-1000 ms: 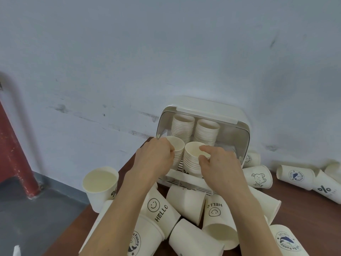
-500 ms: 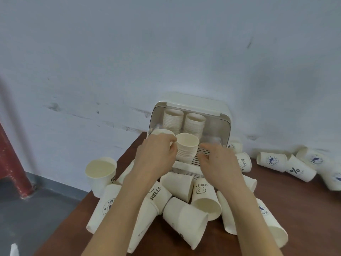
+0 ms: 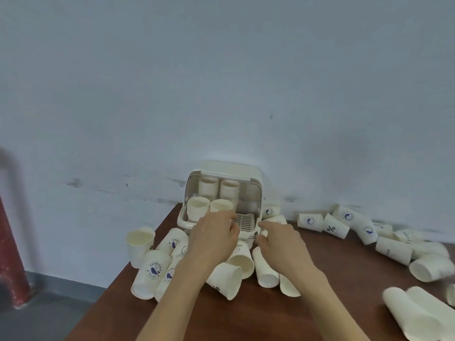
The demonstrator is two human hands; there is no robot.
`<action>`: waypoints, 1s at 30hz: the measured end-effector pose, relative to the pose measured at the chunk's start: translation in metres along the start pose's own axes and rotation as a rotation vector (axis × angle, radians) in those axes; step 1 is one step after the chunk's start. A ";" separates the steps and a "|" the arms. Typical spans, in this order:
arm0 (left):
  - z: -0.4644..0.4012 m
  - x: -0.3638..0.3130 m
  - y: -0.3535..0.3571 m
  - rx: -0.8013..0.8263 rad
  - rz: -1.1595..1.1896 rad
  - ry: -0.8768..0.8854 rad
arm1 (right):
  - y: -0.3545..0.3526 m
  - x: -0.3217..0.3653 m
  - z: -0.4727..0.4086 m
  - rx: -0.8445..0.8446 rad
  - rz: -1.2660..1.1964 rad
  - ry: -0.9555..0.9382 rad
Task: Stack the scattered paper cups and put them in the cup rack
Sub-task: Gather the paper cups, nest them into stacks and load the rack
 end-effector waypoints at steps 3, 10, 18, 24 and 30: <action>0.017 -0.017 -0.010 0.007 -0.014 0.017 | -0.021 -0.004 0.024 0.014 0.012 0.002; 0.051 -0.047 -0.016 0.038 -0.069 0.046 | -0.041 -0.018 0.061 0.043 -0.042 0.038; 0.085 -0.067 0.000 0.078 -0.056 0.054 | -0.038 -0.048 0.097 0.070 -0.011 0.094; 0.101 -0.097 0.021 0.134 -0.079 0.118 | -0.035 -0.082 0.127 0.065 -0.020 0.187; 0.102 -0.137 0.048 0.223 -0.085 0.234 | -0.053 -0.120 0.147 0.027 -0.034 0.300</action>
Point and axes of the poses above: each hand's wrist, its own z-axis away from the middle knuckle, its own y-axis out of the palm, x = y × z, the point moved 1 cm from there along -z, towards the middle knuckle, and after that the axes turned 2 degrees about -x, right-handed, at the moved point
